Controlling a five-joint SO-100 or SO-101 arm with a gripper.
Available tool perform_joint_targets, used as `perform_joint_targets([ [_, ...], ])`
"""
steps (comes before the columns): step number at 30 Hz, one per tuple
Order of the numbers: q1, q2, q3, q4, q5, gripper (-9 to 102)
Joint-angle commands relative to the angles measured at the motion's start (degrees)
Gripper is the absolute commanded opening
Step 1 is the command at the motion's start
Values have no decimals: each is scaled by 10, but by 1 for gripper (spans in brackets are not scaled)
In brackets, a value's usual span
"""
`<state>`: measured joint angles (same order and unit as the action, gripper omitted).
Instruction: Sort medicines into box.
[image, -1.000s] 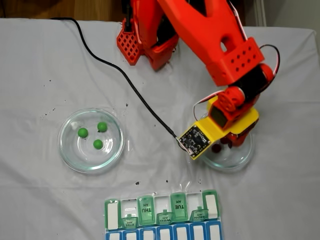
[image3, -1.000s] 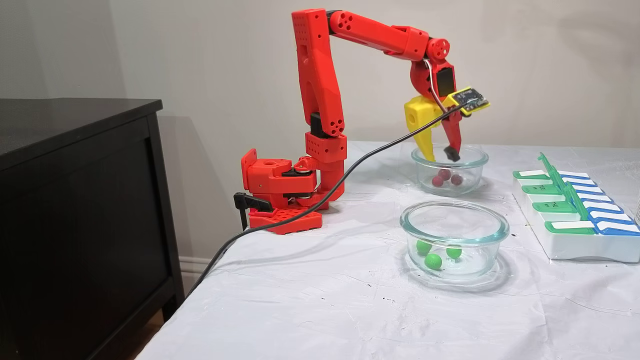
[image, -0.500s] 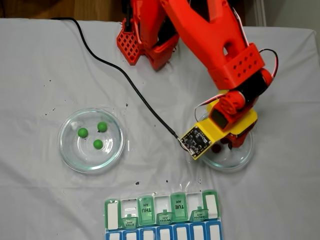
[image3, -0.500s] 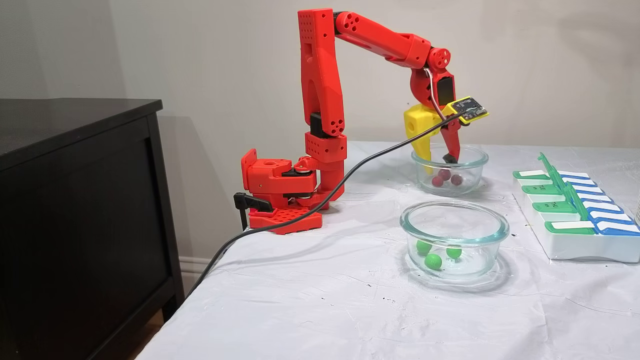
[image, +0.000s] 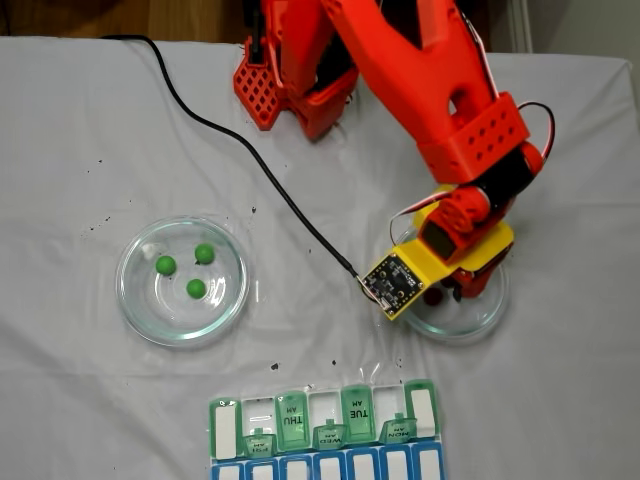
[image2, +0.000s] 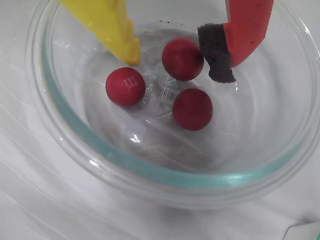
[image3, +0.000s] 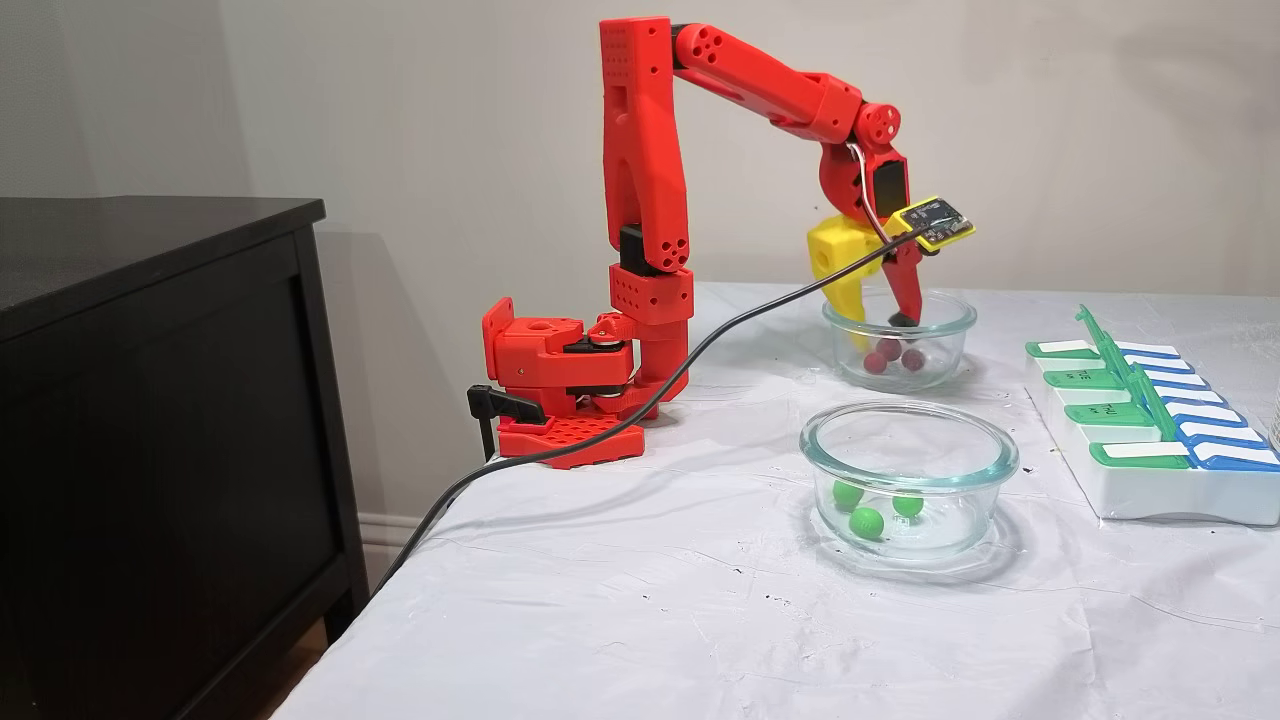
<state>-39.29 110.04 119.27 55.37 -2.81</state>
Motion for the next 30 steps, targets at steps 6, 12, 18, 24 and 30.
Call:
perform_joint_targets([
  [6,-17,11,-4,3,3,24],
  [12,-24,1,-18,17,2,24],
  [18,-37,3,-38,42,7,24],
  [24,-49,-19,-93,91,15,24],
  [30,-64,-24,-83,89,24,23],
])
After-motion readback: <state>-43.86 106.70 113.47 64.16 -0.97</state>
